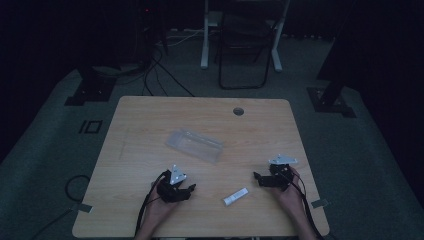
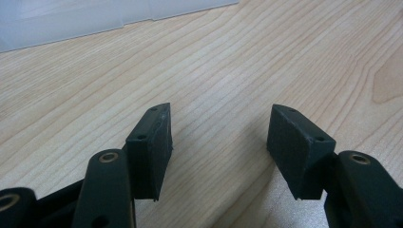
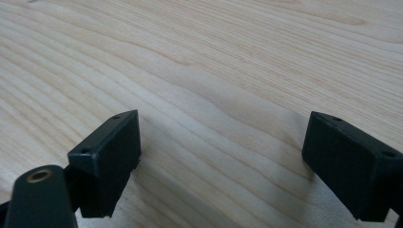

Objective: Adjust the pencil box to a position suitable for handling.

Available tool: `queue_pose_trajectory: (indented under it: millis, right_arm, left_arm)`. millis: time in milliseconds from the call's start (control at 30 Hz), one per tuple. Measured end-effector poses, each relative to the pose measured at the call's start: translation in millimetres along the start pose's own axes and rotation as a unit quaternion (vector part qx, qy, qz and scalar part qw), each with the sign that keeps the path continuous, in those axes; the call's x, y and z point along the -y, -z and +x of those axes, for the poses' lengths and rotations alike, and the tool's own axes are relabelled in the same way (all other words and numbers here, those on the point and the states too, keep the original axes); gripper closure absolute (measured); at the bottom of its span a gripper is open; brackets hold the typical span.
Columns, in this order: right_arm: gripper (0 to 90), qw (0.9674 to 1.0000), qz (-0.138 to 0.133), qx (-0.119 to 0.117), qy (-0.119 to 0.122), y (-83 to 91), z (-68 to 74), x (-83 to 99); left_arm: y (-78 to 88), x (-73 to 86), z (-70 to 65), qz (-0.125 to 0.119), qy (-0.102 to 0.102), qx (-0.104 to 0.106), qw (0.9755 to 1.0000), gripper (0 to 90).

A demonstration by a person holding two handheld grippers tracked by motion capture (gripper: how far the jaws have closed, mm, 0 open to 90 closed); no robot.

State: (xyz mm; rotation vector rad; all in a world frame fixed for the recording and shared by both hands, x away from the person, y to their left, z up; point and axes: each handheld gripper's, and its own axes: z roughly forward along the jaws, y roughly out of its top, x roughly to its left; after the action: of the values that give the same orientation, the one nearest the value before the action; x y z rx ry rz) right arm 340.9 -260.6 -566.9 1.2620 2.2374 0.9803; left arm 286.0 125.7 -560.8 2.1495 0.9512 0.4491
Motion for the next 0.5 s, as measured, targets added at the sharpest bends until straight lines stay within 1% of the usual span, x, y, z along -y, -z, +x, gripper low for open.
queue_pose_trajectory:
  millis: [100, 167, 200, 233, 300, 367, 500]
  right_arm:
    - [12.6, 1.0000, 0.000, 0.000, 0.000, 0.0, 0.0, 0.0]
    - [12.6, 1.0000, 0.000, 0.000, 0.000, 0.0, 0.0, 0.0]
    - [12.6, 1.0000, 0.000, 0.000, 0.000, 0.0, 0.0, 0.0]
    - [12.6, 1.0000, 0.000, 0.000, 0.000, 0.0, 0.0, 0.0]
    - [12.6, 1.0000, 0.000, 0.000, 0.000, 0.0, 0.0, 0.0]
    - [12.6, 1.0000, 0.000, 0.000, 0.000, 0.0, 0.0, 0.0]
    - [12.6, 1.0000, 0.000, 0.000, 0.001, 0.0, 0.0, 0.0]
  left_arm:
    - [-0.6, -0.8, -0.3, -0.002, -0.009, 0.008, 0.9999, 47.1]
    - [-1.2, -1.5, -0.4, -0.003, -0.012, 0.009, 0.9999, 49.6]
    - [-2.3, -3.1, -0.9, -0.002, -0.017, 0.008, 0.9998, 50.4]
    - [-3.9, -6.9, -1.9, 0.003, -0.027, 0.004, 0.9996, 50.5]
    - [-4.6, -11.9, -2.3, 0.002, -0.038, 0.005, 0.9993, 51.1]
    - [-5.8, -17.7, -2.4, 0.000, -0.042, 0.010, 0.9991, 52.3]
    - [-12.7, -29.9, -2.2, 0.001, -0.054, 0.011, 0.9985, 57.6]
